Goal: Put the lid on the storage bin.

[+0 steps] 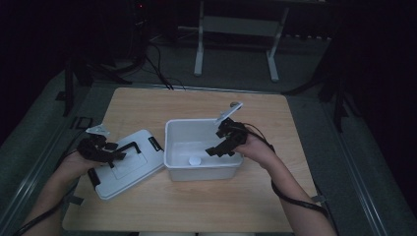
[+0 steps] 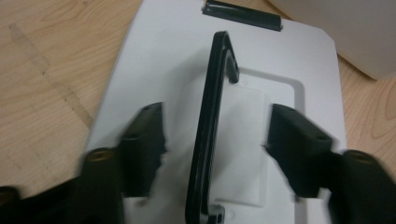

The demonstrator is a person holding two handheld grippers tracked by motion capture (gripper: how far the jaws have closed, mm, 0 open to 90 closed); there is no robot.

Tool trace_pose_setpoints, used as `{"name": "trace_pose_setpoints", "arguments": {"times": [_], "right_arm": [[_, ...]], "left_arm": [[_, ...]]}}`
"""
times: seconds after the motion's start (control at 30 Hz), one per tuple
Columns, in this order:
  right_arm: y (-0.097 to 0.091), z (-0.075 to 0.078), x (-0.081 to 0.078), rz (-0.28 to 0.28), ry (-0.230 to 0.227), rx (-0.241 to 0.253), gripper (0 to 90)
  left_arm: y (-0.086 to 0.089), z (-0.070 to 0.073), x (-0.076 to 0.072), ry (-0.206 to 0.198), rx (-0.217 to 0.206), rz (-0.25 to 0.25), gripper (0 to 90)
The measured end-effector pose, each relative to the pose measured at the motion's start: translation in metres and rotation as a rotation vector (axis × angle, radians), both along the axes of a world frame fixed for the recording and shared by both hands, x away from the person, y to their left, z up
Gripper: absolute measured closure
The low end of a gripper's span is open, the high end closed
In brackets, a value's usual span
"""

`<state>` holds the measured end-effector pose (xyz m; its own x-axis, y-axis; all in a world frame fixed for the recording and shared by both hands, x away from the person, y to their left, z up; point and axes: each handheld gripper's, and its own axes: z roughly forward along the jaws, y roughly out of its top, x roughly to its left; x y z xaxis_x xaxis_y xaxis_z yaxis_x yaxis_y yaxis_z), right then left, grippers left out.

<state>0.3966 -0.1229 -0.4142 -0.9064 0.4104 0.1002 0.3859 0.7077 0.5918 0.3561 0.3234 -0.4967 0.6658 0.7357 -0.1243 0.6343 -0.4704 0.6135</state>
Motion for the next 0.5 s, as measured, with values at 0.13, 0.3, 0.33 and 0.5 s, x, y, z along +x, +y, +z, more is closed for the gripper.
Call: {"name": "trace_pose_setpoints", "arguments": {"times": [0.13, 0.3, 0.33, 0.5], "right_arm": [[-0.032, 0.011, -0.007, -0.067, -0.041, 0.072, 16.3], [-0.074, 0.011, -0.015, -0.158, -0.077, 0.151, 16.4], [-0.080, 0.010, -0.017, -0.166, -0.079, 0.159, 16.3], [-0.116, 0.004, -0.026, -0.237, -0.101, 0.157, 16.3]], "left_arm": [[-0.008, -0.002, 0.006, 0.036, 0.000, -0.020, 52.7], [-0.010, -0.002, 0.008, 0.026, 0.000, -0.032, 67.1], [-0.010, -0.002, 0.008, 0.016, 0.016, -0.042, 71.0], [-0.008, -0.001, 0.007, 0.021, -0.002, -0.075, 81.8]]}}
